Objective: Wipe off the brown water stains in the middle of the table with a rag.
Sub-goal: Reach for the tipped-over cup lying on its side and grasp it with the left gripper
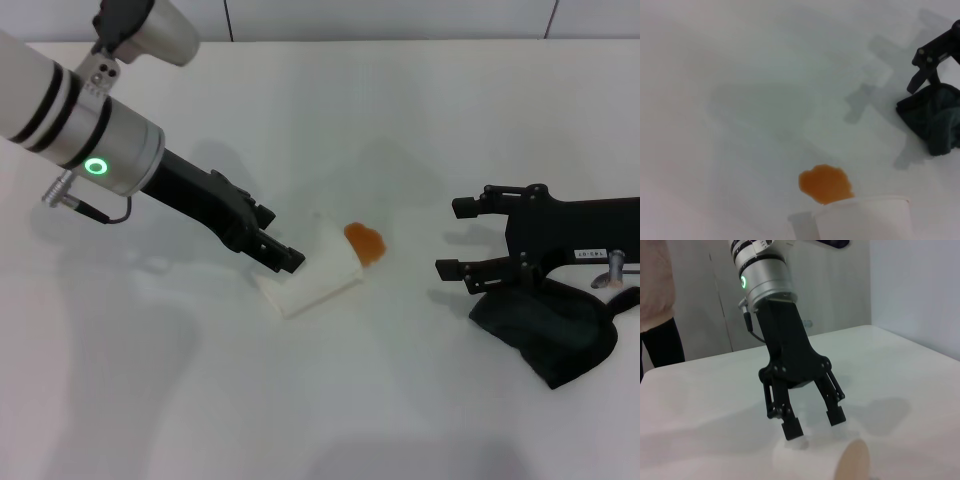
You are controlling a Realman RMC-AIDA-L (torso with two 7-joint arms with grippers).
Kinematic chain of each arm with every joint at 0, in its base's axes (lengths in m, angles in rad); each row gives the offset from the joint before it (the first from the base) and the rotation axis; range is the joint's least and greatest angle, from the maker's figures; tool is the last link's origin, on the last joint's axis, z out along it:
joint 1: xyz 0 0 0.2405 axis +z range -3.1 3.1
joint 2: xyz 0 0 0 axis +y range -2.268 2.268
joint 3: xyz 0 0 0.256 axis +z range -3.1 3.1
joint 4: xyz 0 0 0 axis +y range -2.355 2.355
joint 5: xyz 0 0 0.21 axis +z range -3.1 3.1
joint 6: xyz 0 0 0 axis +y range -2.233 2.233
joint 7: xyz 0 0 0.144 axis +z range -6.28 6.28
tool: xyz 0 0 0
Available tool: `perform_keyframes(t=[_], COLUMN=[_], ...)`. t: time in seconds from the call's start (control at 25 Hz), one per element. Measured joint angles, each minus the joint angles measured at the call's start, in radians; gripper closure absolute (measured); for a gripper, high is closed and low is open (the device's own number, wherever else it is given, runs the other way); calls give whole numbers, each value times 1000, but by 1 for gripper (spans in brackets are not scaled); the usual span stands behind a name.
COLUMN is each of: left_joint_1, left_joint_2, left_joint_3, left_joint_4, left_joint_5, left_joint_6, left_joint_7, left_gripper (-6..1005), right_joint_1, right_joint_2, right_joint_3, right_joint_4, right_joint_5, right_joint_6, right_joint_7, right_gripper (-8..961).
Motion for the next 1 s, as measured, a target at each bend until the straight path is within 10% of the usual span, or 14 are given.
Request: perform_keyframes(t=[1.0], left_joint_1=[5], left_joint_2=[-1], left_joint_3=[0], left_joint_4=[128], left_joint_5=[13], left_joint_6=[-97], left_joint_7=[3], left_gripper=[125], right_joint_1=[1], right_joint_2=[0], right_joint_3=[-1], right_joint_4=[1], right_joint_5=[0], right_joint_6=[3], right_joint_7=[0], right_gripper=[83])
